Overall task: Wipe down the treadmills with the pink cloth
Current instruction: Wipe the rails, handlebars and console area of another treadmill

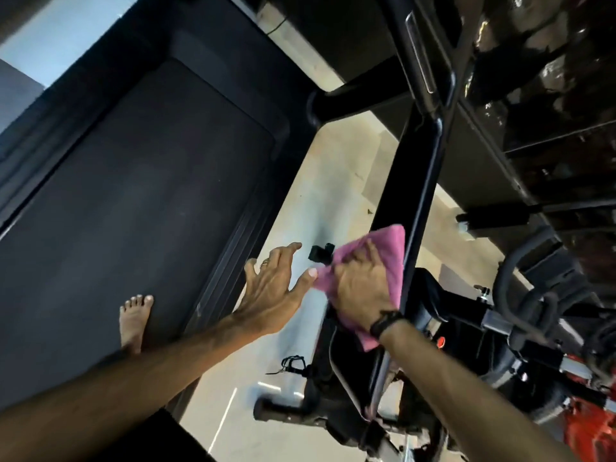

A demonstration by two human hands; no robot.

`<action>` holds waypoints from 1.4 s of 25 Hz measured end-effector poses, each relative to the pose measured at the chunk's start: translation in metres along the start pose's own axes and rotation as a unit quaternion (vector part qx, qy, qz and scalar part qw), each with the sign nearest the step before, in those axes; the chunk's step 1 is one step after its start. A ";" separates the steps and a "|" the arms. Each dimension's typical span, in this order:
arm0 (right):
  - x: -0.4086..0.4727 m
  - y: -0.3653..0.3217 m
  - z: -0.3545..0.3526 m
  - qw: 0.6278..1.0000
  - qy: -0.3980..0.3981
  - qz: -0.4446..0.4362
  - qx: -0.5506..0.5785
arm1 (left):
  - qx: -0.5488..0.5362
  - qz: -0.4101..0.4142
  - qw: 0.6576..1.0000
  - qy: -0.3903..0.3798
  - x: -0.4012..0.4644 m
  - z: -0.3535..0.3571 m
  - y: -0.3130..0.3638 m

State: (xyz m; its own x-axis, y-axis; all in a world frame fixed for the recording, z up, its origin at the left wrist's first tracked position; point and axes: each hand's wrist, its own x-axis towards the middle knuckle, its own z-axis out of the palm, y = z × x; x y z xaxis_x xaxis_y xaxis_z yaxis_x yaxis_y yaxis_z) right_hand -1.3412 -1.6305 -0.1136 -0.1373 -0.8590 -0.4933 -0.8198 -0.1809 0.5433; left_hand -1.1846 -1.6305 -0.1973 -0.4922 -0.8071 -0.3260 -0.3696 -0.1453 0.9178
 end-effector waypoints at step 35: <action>-0.052 -0.001 0.001 0.995 0.042 -0.079 0.041 | -0.003 0.009 1.000 -0.016 -0.024 0.001 0.023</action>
State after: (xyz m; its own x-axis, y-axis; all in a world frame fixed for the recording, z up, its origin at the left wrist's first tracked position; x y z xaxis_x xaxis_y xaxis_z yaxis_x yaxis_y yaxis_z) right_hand -1.3338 -1.5851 -0.0891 0.0404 -0.8605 -0.5079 -0.8704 -0.2799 0.4050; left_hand -1.1818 -1.6146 -0.1690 -0.5245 -0.7907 -0.3159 -0.3557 -0.1336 0.9250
